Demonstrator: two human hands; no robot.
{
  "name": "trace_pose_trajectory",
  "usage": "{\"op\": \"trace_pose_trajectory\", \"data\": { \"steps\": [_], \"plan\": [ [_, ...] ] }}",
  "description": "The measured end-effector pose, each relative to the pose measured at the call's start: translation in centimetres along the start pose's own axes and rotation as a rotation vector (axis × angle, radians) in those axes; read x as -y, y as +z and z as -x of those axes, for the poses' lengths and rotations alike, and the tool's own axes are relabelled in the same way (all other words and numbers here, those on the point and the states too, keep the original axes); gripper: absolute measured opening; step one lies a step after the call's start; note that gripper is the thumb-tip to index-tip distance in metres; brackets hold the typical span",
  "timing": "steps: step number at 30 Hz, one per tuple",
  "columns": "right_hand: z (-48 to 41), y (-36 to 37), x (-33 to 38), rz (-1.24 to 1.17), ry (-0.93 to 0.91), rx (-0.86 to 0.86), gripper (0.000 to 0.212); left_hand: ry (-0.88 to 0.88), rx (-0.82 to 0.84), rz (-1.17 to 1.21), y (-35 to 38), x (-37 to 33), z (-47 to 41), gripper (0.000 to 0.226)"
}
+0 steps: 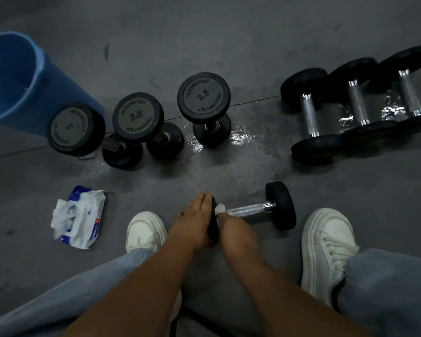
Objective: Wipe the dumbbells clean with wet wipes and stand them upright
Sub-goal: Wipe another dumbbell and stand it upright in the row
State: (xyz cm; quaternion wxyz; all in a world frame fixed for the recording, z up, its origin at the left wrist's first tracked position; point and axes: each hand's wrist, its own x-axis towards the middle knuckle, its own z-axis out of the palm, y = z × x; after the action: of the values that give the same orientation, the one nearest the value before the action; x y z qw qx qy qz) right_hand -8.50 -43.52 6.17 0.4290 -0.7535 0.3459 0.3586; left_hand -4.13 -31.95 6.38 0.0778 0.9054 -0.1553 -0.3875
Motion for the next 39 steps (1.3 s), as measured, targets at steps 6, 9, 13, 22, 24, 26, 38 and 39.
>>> {"op": "trace_pose_trajectory", "data": {
  "steps": [6, 9, 13, 22, 24, 26, 38, 39],
  "plan": [
    [-0.6, 0.6, 0.1, -0.056, -0.038, 0.034, 0.064, 0.013, 0.022, 0.07, -0.4, 0.4, -0.5, 0.115],
    [0.0, 0.8, -0.2, 0.084, -0.142, -0.076, 0.052, 0.013, 0.027, 0.047, -0.5, 0.6, -0.6, 0.118],
    [-0.3, 1.1, -1.8, 0.143, -0.195, -0.138, 0.021, 0.025, 0.049, 0.046, -0.8, 0.7, -1.0, 0.121],
    [-0.8, 1.2, -1.6, 0.215, -0.364, -0.202, 0.018, 0.029, 0.067, 0.064, -0.9, 0.9, -1.5, 0.123],
    [-0.7, 1.4, -1.1, 0.166, -0.43, -0.254, 0.02, 0.029, 0.054, 0.065, -0.8, 0.9, -1.4, 0.12],
    [-0.9, 1.3, -0.2, 0.09, -0.395, -0.239, 0.022, 0.036, 0.021, 0.065, -0.6, 0.9, -1.2, 0.115],
    [-3.2, -0.2, 2.0, 0.248, 0.074, 0.017, 0.047, 0.016, 0.024, 0.052, -0.3, 0.8, -0.8, 0.123],
    [-3.0, -0.2, 1.8, 0.247, 0.05, 0.026, 0.044, 0.022, 0.02, 0.059, -0.3, 0.8, -0.8, 0.122]
  ]
}}
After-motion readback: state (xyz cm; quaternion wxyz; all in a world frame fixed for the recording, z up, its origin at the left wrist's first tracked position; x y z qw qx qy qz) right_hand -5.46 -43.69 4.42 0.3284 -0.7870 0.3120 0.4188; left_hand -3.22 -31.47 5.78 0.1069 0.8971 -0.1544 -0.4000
